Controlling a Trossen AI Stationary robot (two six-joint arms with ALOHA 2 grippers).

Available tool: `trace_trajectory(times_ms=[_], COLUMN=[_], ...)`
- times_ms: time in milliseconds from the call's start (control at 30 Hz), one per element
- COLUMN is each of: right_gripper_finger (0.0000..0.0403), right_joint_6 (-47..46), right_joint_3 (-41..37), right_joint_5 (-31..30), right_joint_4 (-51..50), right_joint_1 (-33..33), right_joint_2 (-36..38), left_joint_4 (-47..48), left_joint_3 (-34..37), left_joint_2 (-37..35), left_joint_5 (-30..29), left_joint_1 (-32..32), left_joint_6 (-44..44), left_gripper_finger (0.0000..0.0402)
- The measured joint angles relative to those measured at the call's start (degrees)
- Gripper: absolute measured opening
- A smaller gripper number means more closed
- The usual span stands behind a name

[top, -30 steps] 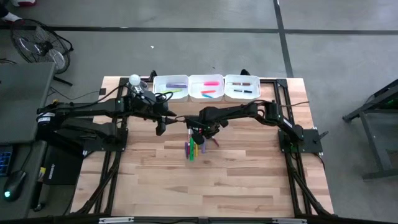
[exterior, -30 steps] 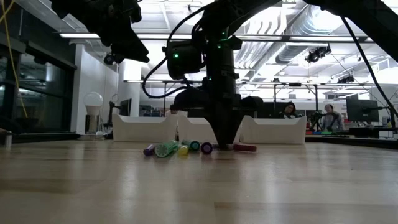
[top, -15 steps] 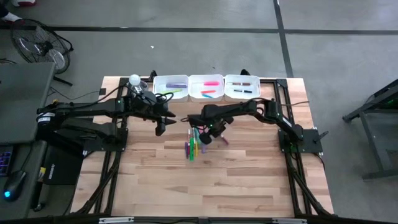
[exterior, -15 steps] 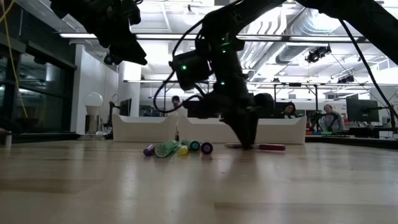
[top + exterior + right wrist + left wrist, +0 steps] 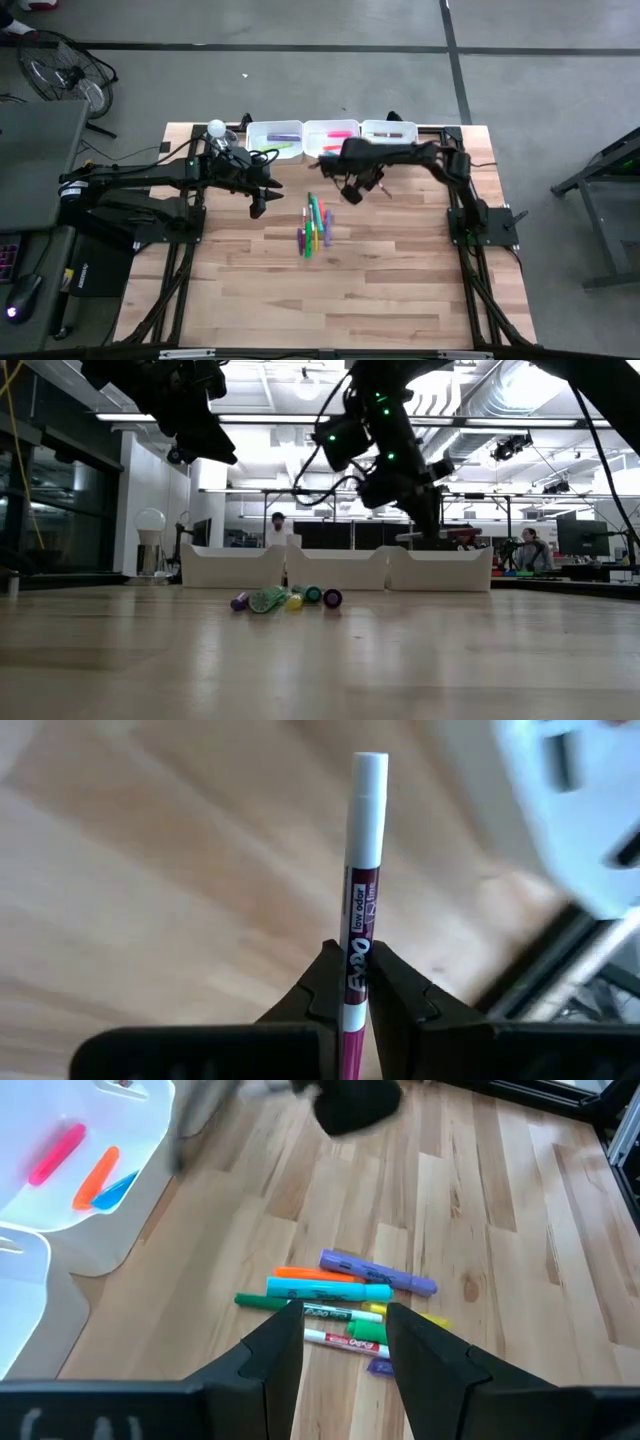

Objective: Pick & Place Markers
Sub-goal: Put the violet marker pen into the right white bin

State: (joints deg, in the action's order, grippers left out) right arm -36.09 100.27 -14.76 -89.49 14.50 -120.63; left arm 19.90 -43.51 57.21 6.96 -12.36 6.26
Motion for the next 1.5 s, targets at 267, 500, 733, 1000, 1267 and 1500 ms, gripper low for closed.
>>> trace_trajectory(times_ms=[267,500,733,1000,1267,1500], right_gripper_finger=[0.0022,0.0022,0.0024,0.0027,0.0027,0.0027], right_joint_6=[13.71,27.89,43.46,62.85,76.70,79.90], right_joint_3=[0.04,0.02,0.04,0.07,0.09,0.13], right_joint_5=[-1.87,-1.71,-1.39,0.12,3.85,9.26], right_joint_4=[-0.68,1.14,3.77,12.01,21.61,24.37], right_joint_1=[8.22,15.31,22.03,27.82,31.98,35.63], right_joint_2=[4.07,3.96,3.96,3.96,3.96,3.96], left_joint_4=[-0.02,-0.02,-0.04,-0.11,-0.44,-0.44], left_joint_3=[0.00,0.00,0.00,0.00,0.00,0.00], left_joint_2=[0.00,0.00,0.00,0.00,0.00,0.00], left_joint_5=[-0.02,-0.04,-0.21,-1.99,-2.00,-2.16], left_joint_1=[0.02,0.00,0.01,0.00,0.00,0.00], left_joint_6=[0.02,0.65,2.23,5.28,10.58,14.30], left_gripper_finger=[0.0143,0.0143,0.0143,0.0143,0.0143,0.0143])
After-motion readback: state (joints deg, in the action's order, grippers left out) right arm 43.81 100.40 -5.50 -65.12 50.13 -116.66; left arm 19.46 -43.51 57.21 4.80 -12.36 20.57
